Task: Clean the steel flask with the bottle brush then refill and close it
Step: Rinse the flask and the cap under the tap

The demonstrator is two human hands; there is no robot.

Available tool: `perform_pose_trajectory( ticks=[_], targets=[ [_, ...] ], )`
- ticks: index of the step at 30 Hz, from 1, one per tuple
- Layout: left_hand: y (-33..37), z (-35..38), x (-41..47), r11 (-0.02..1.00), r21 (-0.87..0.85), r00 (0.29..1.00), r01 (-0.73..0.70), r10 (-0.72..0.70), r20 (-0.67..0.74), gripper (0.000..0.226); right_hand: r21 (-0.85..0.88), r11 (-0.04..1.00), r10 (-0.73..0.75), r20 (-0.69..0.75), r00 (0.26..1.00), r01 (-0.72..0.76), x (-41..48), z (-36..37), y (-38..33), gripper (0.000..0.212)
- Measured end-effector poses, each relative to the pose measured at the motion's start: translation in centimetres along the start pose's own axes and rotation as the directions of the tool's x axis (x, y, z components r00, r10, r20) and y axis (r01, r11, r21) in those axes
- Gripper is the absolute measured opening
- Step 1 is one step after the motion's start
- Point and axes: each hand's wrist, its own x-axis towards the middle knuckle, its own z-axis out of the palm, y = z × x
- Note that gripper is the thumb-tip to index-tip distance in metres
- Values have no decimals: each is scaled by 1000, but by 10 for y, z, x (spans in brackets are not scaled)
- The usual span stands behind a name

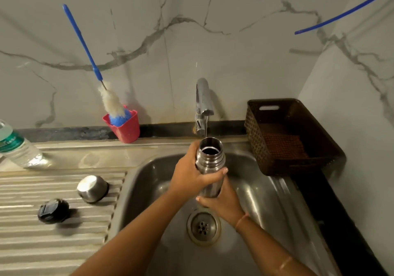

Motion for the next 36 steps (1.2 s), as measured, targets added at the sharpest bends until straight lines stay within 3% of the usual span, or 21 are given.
perform_pose_trajectory(
  ticks=[3,5,12,15,17,20,22,27,29,31,34,36],
  targets=[
    [-6,-6,-5,993,53,994,101,-103,38,64,-52,995,92,31,995,-90,-4,11,6,84],
    [-7,-11,-8,996,67,998,63,-64,14,68,-26,999,44,15,999,-44,-3,8,1,78],
    [-3,-12,-18,992,85,996,92,-90,-23,64,-177,984,13,80,997,1,-4,-2,-5,77],
    [13,-14,-23,992,113,992,-50,63,-113,67,-134,987,-98,-51,994,90,-10,-2,-15,71],
    [19,-15,-20,978,154,987,-138,149,-61,67,-84,990,-124,-98,987,115,-7,-1,-13,70],
    [14,-12,-12,987,159,998,28,-37,51,70,-146,989,0,56,998,8,-10,-3,-6,81],
    [12,-17,-8,984,165,996,63,-71,45,74,-174,985,27,48,998,-19,-13,-4,-11,85],
    [33,-26,-20,967,135,968,-217,231,-101,76,55,976,-198,-160,967,208,-14,4,-41,74],
    [25,-23,-26,992,91,995,-88,92,-41,70,1,988,-152,-66,986,153,-17,3,-33,76],
    [7,-20,-31,974,-93,976,208,-213,-44,58,-182,983,2,66,998,10,-26,1,-18,83],
    [-27,-24,-30,804,-371,829,465,-542,-135,54,-290,957,70,225,972,-2,-32,-13,-22,91],
    [-44,-26,-29,592,-562,694,577,-719,-45,70,-357,934,113,315,943,7,-32,-27,-36,93]
  ],
)
